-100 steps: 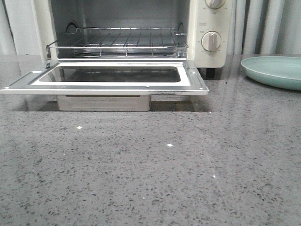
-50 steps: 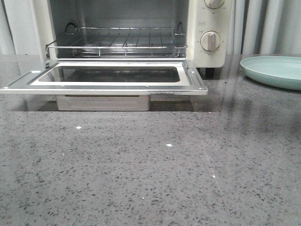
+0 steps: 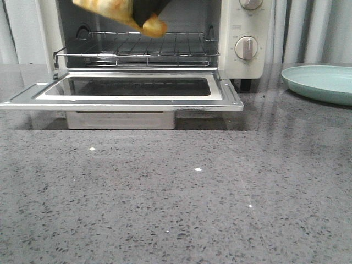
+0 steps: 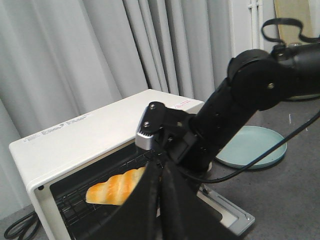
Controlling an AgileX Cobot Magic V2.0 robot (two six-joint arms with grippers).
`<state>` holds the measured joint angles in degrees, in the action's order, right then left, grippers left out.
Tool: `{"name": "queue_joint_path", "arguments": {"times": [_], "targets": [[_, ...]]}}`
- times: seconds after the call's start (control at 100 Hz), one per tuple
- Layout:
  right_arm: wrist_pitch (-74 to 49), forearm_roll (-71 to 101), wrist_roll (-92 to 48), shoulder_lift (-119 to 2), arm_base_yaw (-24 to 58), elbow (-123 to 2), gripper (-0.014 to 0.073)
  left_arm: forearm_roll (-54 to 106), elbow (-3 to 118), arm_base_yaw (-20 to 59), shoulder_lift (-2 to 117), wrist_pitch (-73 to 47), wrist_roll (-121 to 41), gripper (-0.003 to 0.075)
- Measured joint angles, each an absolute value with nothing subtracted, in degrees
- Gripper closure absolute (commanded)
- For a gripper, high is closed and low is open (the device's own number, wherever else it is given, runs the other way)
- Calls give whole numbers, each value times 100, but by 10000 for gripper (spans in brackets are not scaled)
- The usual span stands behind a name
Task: Put bread in oven
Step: 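Carry the croissant into the oven above the wire rack, then open the right gripper to release the croissant onto the rack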
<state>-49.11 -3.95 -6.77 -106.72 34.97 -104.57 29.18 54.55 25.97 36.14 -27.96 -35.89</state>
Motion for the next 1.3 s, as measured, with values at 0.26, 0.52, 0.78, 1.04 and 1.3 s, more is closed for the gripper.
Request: {"name": "queue_joint_path", "arguments": {"times": [0.26, 0.52, 0.78, 1.04, 1.3], "targets": [[-4988, -1473, -44, -11289, 3468, -10946, 656, 2918, 5455, 2597, 3614, -2841, -3589, 742], [-4763, -1941, 393, -11318, 3356, -10971, 466, 2918, 5416, 2597, 3614, -2854, -3589, 742], [-4566, -1954, 411, -11331, 3356, -10971, 55, 2918, 5223, 2597, 3614, -2854, -3589, 742], [-4981, -1812, 411, -11134, 3368, -10971, 209, 2906, 5210, 2597, 3484, -2841, -3589, 742], [-5133, -1453, 360, -10177, 3482, -10745, 568, 1951, 4805, 2597, 2809, -2214, -2533, 742]]}}
